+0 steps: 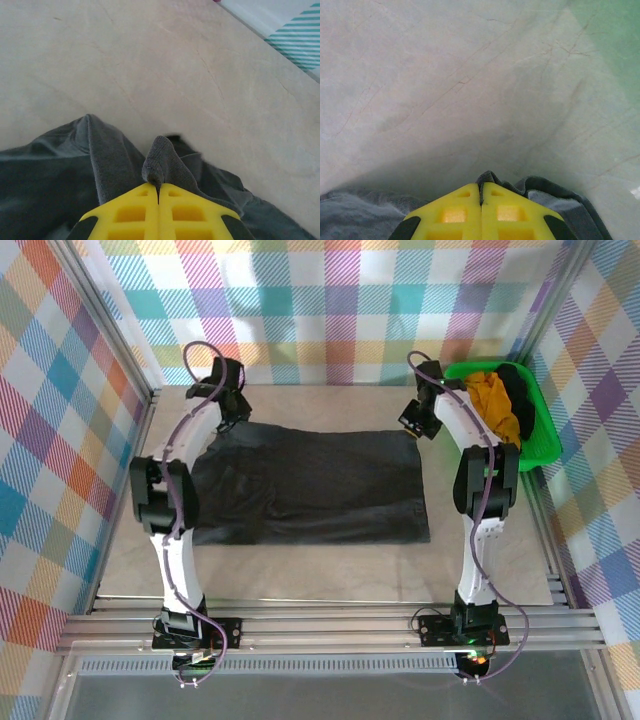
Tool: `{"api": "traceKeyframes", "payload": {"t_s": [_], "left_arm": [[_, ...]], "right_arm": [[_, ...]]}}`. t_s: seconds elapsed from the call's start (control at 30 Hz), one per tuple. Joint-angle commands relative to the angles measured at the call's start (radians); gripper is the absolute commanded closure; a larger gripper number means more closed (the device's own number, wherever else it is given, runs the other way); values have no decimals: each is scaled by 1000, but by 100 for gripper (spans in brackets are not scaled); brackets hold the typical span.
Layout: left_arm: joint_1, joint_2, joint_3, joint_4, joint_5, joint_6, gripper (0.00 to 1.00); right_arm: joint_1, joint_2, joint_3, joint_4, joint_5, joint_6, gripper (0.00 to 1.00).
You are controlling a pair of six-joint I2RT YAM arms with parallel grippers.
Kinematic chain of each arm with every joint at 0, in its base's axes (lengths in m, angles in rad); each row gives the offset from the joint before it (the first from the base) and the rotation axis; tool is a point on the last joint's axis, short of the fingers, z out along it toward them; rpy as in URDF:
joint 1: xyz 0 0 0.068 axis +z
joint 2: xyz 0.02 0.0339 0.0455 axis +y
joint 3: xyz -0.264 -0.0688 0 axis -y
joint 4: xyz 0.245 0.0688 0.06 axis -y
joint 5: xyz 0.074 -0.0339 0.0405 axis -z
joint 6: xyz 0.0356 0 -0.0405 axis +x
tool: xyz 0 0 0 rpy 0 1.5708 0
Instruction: Fold and stack the t-shirts
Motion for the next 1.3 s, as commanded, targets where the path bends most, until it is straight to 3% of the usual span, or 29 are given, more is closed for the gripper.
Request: {"api": "traceKeyframes", "payload": {"t_s": [0.0, 0.27, 0.53, 1.07, 1.2, 1.27], "left_arm": [[4, -164, -137, 46, -27, -2, 100], [4, -525, -578, -12, -100, -55, 100], [4, -659, -863, -43, -124, -102, 100], [2, -645, -869, -132, -176, -133, 100], [0, -652, -900, -111, -135, -139, 100], [-1, -638, -904, -116, -97, -158, 100]], "right_arm": [[-1, -71, -74, 15, 8, -17, 100], [-1, -254, -377, 60, 3, 2, 100], [-2, -353, -674, 123, -42, 27, 100], [-2, -398, -686, 59, -1, -10, 100], [-2, -393, -708, 67, -29, -17, 100], [-2, -394, -718, 54, -10, -3, 95]]}}
